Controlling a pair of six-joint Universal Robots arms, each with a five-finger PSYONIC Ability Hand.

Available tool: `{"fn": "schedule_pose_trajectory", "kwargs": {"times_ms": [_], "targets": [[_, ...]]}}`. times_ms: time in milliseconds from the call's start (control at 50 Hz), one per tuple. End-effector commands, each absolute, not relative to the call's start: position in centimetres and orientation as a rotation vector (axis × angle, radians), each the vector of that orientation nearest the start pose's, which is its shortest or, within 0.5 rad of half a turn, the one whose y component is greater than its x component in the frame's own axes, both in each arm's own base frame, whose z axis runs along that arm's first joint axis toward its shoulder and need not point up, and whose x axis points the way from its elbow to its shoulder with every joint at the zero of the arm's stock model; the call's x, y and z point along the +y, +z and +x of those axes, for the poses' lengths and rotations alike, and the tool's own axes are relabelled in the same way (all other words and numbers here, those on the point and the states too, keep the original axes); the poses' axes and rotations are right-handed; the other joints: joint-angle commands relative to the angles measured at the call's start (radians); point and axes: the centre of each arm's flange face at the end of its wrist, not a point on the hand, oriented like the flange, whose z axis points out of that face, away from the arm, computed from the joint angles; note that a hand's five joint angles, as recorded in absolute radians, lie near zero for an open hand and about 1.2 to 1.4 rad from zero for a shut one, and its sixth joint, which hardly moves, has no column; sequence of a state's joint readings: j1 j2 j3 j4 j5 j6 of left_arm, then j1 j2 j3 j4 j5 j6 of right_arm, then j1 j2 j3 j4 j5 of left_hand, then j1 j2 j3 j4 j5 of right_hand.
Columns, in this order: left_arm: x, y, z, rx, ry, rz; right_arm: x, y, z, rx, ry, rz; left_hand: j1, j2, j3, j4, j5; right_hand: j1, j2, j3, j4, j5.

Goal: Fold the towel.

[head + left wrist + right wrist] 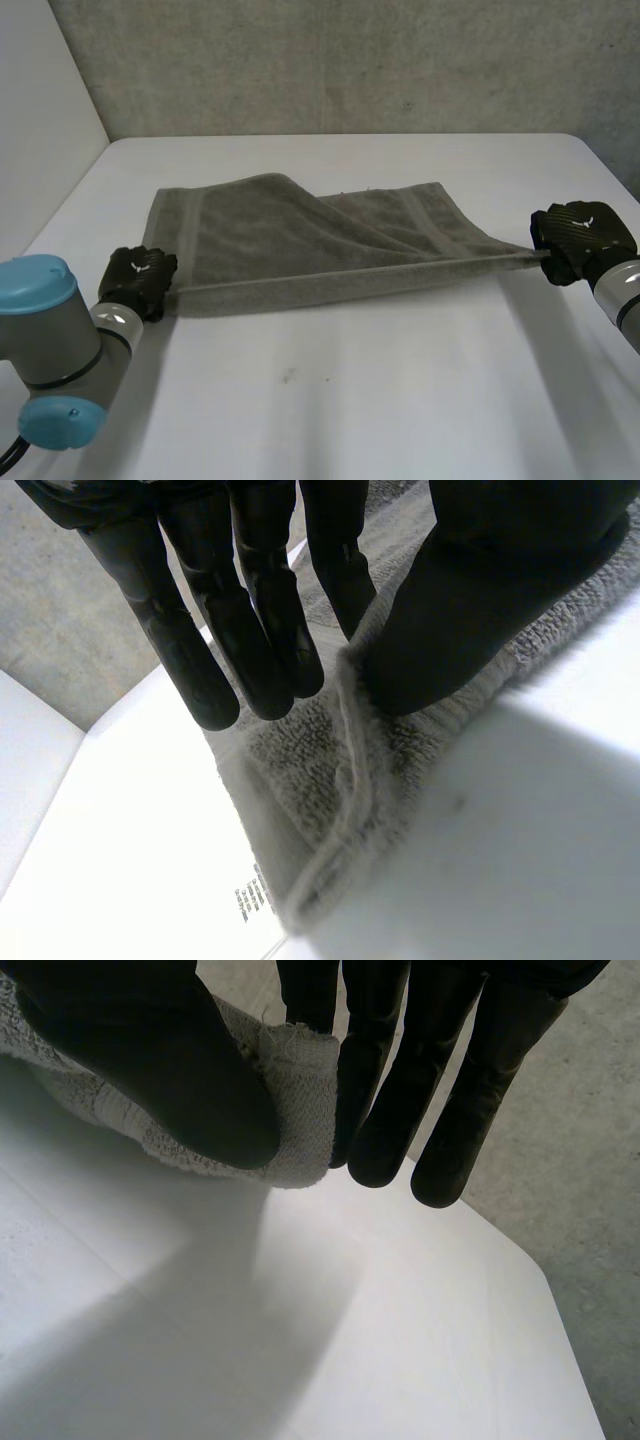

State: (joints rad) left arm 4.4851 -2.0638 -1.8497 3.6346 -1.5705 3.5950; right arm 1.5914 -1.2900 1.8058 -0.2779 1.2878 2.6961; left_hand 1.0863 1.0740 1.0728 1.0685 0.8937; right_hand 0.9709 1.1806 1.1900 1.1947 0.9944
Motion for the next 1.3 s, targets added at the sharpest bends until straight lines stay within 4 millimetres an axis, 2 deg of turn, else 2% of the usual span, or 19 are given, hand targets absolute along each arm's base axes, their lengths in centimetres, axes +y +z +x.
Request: {"fn": "schedule_pose_trajectory", "kwargs": {"times_ms": [20,180,340,380,460,520,640,660,700,780,960,1080,1140,1160,1180,1200,1220,1240,1300], "targets": [[-28.1,12.7,-19.9,2.277,-1.785,0.815,-31.5,17.7,16.3,2.350,-1.975,-0.859,0.310,0.322,0.323,0.328,0.328,0.425,0.216,0.206,0.202,0.227],[-24.2,16.0,-19.2,2.373,-1.649,0.862,-29.4,19.6,16.2,2.416,-1.886,-1.077,0.310,0.322,0.323,0.328,0.328,0.425,0.216,0.206,0.202,0.227],[-19.8,19.6,-17.8,2.448,-1.477,0.926,-24.8,20.5,13.8,2.627,-1.422,-1.547,0.310,0.322,0.323,0.328,0.328,0.425,0.216,0.206,0.202,0.227],[-18.1,20.6,-17.5,2.416,-1.392,1.032,-24.2,20.8,13.2,2.656,-1.350,-1.562,0.310,0.322,0.323,0.328,0.328,0.425,0.216,0.206,0.202,0.227],[-17.9,20.8,-17.4,2.367,-1.382,1.082,-23.9,21.5,12.8,2.665,-1.335,-1.549,0.310,0.322,0.323,0.328,0.328,0.425,0.216,0.206,0.202,0.227],[-18.8,21.1,-17.4,2.335,-1.420,1.069,-24.8,22.1,12.7,2.654,-1.450,-1.524,0.310,0.322,0.323,0.328,0.328,0.425,0.216,0.206,0.202,0.227],[-23.9,19.8,-18.3,2.236,-1.547,1.020,-27.5,22.2,12.9,2.622,-1.692,-1.347,0.310,0.322,0.323,0.328,0.328,0.425,0.216,0.206,0.202,0.227],[-23.9,19.8,-18.3,2.236,-1.547,1.020,-28.3,21.8,13.7,2.585,-1.719,-1.333,0.310,0.322,0.323,0.328,0.328,0.425,0.216,0.206,0.202,0.227],[-27.2,18.6,-19.1,2.189,-1.601,1.012,-29.0,21.0,15.0,2.543,-1.728,-1.335,0.310,0.322,0.323,0.328,0.328,0.425,0.216,0.206,0.202,0.227],[-30.2,17.4,-20.0,2.158,-1.639,1.012,-31.4,19.2,17.9,2.533,-1.798,-1.333,0.310,0.322,0.323,0.328,0.328,0.425,0.216,0.206,0.202,0.227],[-38.7,14.8,-22.4,2.045,-1.773,0.977,-36.9,16.4,20.5,2.520,-2.028,-1.303,0.310,0.322,0.323,0.328,0.328,0.425,0.216,0.206,0.202,0.227],[-42.5,13.3,-23.5,1.994,-1.832,0.957,-40.9,15.4,22.3,2.392,-2.236,-1.282,0.310,0.322,0.323,0.328,0.328,0.425,0.216,0.206,0.202,0.227],[-42.9,12.8,-23.7,1.990,-1.837,0.957,-42.3,14.5,23.0,2.354,-2.295,-1.271,0.310,0.322,0.323,0.328,0.328,0.425,0.216,0.206,0.202,0.227],[-43.2,12.4,-23.7,1.991,-1.839,0.957,-42.8,14.2,23.1,2.350,-2.309,-1.262,0.310,0.322,0.323,0.328,0.328,0.165,-0.045,-0.054,-0.059,-0.033],[-43.3,12.1,-23.7,1.991,-1.837,0.954,-42.8,14.2,23.1,2.350,-2.309,-1.262,0.069,0.081,0.083,0.087,0.087,0.162,-0.047,-0.057,-0.062,-0.036],[-43.3,12.1,-23.7,1.991,-1.837,0.954,-43.0,13.9,23.4,2.346,-2.308,-1.263,0.067,0.079,0.080,0.085,0.085,-0.704,-0.914,-0.923,-0.928,-0.902],[-43.2,11.9,-23.9,1.999,-1.838,0.952,-42.9,13.8,23.6,2.349,-2.310,-1.254,-0.654,-0.642,-0.641,-0.636,-0.636,-0.796,-1.006,-1.015,-1.020,-0.994],[-43.0,12.0,-24.2,1.998,-1.847,0.959,-42.9,13.8,23.6,2.349,-2.310,-1.254,-0.868,-0.855,-0.854,-0.850,-0.850,-0.796,-1.006,-1.015,-1.020,-0.994],[-42.6,12.1,-24.7,1.994,-1.860,0.969,-42.4,14.4,23.8,2.367,-2.311,-1.205,-0.912,-0.899,-0.898,-0.894,-0.894,-0.796,-1.006,-1.015,-1.020,-0.994]]}}
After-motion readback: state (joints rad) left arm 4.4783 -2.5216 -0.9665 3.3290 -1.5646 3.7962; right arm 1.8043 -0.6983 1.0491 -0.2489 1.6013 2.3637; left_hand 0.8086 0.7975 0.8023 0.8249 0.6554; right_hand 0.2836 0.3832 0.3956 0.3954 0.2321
